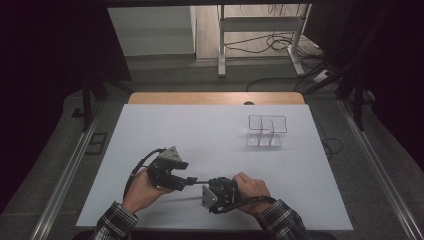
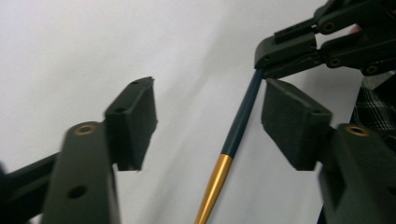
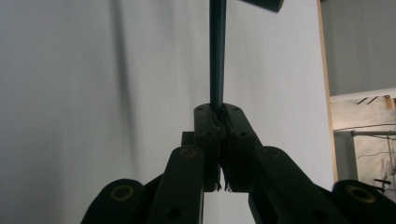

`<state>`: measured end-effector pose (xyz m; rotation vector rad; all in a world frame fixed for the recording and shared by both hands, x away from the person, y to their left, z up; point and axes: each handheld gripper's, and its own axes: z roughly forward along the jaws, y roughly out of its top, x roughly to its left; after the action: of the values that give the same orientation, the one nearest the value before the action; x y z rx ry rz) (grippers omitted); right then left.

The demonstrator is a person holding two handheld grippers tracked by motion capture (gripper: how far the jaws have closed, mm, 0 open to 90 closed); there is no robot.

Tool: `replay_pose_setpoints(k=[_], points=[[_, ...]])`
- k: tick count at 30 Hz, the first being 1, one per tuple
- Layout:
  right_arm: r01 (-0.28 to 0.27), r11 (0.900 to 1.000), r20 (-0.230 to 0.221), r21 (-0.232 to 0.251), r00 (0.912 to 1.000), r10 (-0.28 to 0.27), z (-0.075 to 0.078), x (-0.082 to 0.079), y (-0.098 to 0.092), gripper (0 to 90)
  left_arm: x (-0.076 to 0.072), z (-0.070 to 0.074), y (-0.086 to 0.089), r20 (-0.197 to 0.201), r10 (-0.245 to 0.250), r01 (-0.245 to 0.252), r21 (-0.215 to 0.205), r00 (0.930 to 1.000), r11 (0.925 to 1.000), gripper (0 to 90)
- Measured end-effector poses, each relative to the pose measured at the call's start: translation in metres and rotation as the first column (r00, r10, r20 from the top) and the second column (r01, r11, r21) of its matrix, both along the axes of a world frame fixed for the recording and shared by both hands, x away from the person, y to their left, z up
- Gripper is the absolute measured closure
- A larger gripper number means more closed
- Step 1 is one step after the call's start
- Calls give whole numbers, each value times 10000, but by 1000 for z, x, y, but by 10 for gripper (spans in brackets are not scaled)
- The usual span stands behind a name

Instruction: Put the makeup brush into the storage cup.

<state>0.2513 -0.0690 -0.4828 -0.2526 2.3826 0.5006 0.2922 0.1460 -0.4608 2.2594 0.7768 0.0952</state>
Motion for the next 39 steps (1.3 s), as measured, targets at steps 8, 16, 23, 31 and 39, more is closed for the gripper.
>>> replay_pose_setpoints(k=[8, 16, 23, 31, 39], points=[[329, 9990, -436, 288, 9986, -316, 2, 1, -3, 849, 2, 2, 7, 69, 425, -422, -384, 9991, 9984, 226], [861, 9952, -1001, 470, 9917, -811, 3, 5, -9, 849, 5, 2, 17, -177, 1073, -1083, -757, 9941, 9912, 122], [1504, 9863, -1604, 672, 9773, -1381, 6, 10, -14, 848, 6, 3, 26, -177, 1410, -1421, -1050, 9898, 9843, 92], [2190, 9713, -2245, 932, 9550, -1938, 10, 16, -23, 848, 6, 4, 33, -334, 1846, -1875, -1526, 9822, 9703, 99], [3219, 9356, -3008, 1452, 9152, -2682, 14, 20, -35, 849, 5, 2, 37, -548, 2137, -2205, -2105, 9754, 9524, 135]])
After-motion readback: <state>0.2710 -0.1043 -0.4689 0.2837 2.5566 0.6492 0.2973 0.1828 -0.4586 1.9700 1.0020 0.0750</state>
